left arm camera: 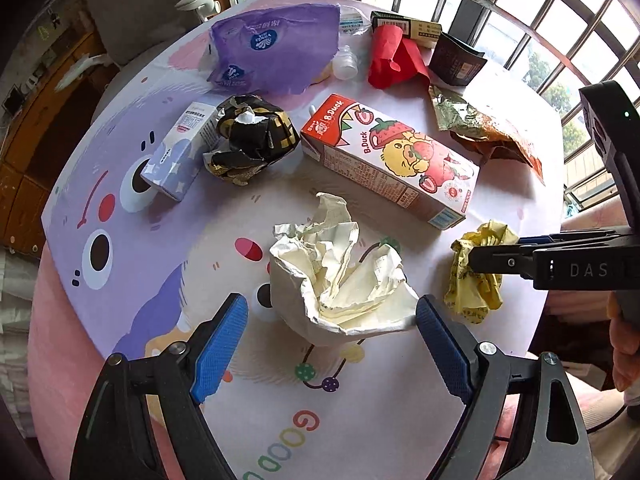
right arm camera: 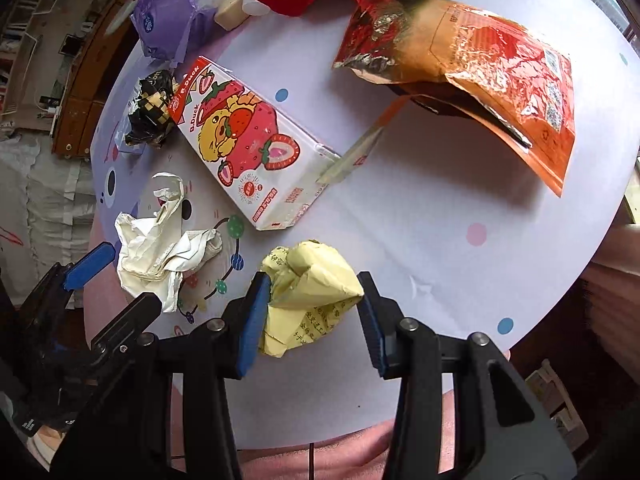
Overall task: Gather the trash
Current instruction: 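Grasp the white crumpled tissue with the left gripper while the right grasps yellow paper, then lift both held papers and carry them down over the trash bin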
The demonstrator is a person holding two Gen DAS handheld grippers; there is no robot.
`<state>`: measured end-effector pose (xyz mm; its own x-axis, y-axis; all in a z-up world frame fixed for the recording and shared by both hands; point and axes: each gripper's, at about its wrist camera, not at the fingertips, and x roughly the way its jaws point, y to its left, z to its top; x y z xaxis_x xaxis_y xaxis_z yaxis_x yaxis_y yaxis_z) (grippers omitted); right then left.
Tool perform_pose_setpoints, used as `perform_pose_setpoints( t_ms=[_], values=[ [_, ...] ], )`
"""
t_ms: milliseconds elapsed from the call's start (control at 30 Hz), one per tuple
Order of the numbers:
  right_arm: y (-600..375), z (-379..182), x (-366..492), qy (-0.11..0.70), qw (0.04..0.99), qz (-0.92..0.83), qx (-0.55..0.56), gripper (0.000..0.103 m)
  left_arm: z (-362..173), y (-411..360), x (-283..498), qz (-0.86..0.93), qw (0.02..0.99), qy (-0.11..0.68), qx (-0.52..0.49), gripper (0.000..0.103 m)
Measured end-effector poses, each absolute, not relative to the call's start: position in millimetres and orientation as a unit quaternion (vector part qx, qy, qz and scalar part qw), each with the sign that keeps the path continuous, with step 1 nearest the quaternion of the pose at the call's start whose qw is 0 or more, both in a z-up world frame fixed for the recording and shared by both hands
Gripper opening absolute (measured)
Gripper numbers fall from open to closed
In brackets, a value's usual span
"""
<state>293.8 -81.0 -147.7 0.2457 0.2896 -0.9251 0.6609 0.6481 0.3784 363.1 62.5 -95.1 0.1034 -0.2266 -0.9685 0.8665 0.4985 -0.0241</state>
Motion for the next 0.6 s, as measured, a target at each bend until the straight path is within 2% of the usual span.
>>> perform_pose_setpoints(
  t_ms=[233,267,333,600],
  values=[
    [-89.4,-144.9,286.0,0.602,0.675,-0.15,0.4,0.04,-126.0,40.3,361.7,-0.404,0.643,0.549,0.348,0.087],
    [-91.0,-144.7,284.5,0.603,0.673,-0.151,0.401,0.04,-130.1,37.9,361.1,-0.402,0.641,0.551,0.352,0.085],
    [-94.1,-143.0,281.9,0.603,0.672,-0.154,0.402,0.04,-140.4,36.4,359.9,-0.394,0.633,0.561,0.36,0.069],
    [-117.6,-127.4,264.9,0.606,0.675,-0.147,0.395,0.04,-141.6,50.3,356.8,-0.364,0.659,0.589,0.294,0.056]
  ],
)
